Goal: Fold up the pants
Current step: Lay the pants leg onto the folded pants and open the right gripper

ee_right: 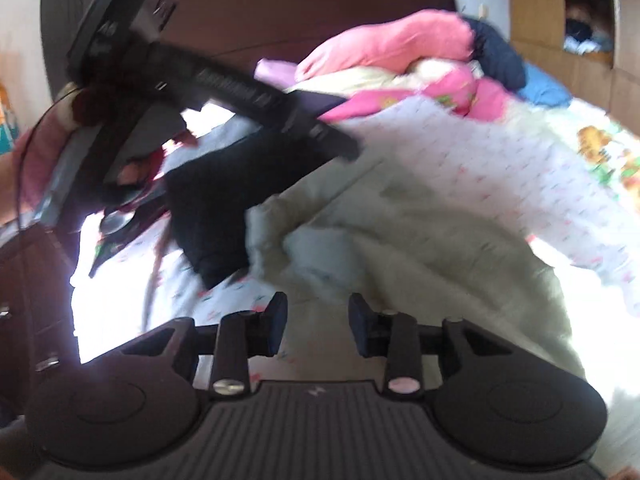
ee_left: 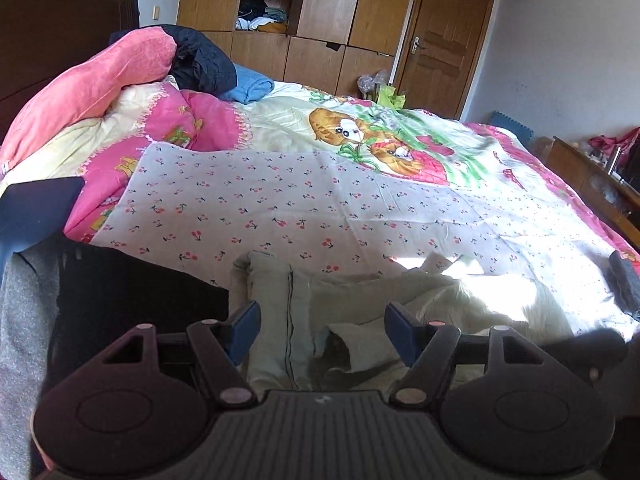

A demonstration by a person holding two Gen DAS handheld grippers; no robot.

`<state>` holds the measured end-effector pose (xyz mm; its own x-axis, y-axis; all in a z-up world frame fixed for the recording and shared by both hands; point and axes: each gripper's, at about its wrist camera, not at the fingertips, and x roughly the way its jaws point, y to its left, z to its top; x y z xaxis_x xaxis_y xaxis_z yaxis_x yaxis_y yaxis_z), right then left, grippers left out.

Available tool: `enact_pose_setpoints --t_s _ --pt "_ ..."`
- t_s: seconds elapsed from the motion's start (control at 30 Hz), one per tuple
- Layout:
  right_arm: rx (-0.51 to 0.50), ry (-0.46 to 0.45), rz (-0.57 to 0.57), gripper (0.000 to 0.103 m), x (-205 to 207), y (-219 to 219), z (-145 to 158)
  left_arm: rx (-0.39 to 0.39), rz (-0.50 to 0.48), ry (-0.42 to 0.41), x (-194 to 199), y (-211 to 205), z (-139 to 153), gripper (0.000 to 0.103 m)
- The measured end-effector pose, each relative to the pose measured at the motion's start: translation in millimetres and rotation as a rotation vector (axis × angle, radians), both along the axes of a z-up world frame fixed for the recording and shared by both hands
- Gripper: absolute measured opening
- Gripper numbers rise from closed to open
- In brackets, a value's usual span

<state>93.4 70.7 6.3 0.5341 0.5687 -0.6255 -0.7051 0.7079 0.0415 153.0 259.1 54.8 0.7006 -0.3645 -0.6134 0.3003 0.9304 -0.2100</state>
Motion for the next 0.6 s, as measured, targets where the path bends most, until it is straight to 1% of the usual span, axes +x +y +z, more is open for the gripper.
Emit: enact_pose_setpoints --t_s 0.03,0.07,0.13,0.17,0.2,0.23,0.27,0.3,0.33,0.37,0.43,0.47,0.53,0.6 --pt "-0.024 -0.051 -0.035 0.036 8 -4 2 -0.002 0.002 0.004 -1 0 -1 0.08" --pt "-0.033 -0.066 -0.052 0.037 16 -6 1 -0.001 0.006 0.005 -2 0 -2 0.08" --pt "-0.041 -0.036 -0.046 0.037 32 -6 -9 -0.007 -0.003 0.011 -2 0 -2 0.08" --pt "-0.051 0.021 -0.033 0.038 41 -5 -18 -0.009 -0.014 0.019 -2 -2 -2 0.08" --pt "-0.058 0.099 -0.022 0.039 48 -2 -26 -0.007 -0.026 0.026 -2 -3 -2 0.081" --pt "-0.057 0.174 0.007 0.039 47 0 -33 0.002 -0.042 0.031 -2 -5 -3 0.081" --pt "-0.051 0.217 0.05 0.04 41 1 -35 0.019 -0.061 0.032 -4 -8 -3 0.08" --pt "-0.051 0.233 0.099 0.04 31 1 -34 0.041 -0.078 0.031 -6 -11 -4 0.081" --pt "-0.065 0.235 0.137 0.042 22 4 -33 0.062 -0.088 0.033 -8 -13 -7 0.08" --pt "-0.082 0.222 0.161 0.042 14 5 -32 0.085 -0.089 0.037 -9 -15 -10 0.081" --pt "-0.096 0.202 0.17 0.038 8 3 -23 0.108 -0.089 0.039 -11 -19 -15 0.08" --pt "-0.069 0.197 0.159 0.038 11 -1 -15 0.109 -0.098 0.037 -14 -20 -16 0.08" --pt "0.018 0.189 0.122 0.038 21 -14 4 0.121 -0.115 0.021 -21 -23 -17 0.08" --pt "0.071 0.17 0.073 0.038 39 -24 20 0.141 -0.134 0.004 -27 -26 -18 0.08"
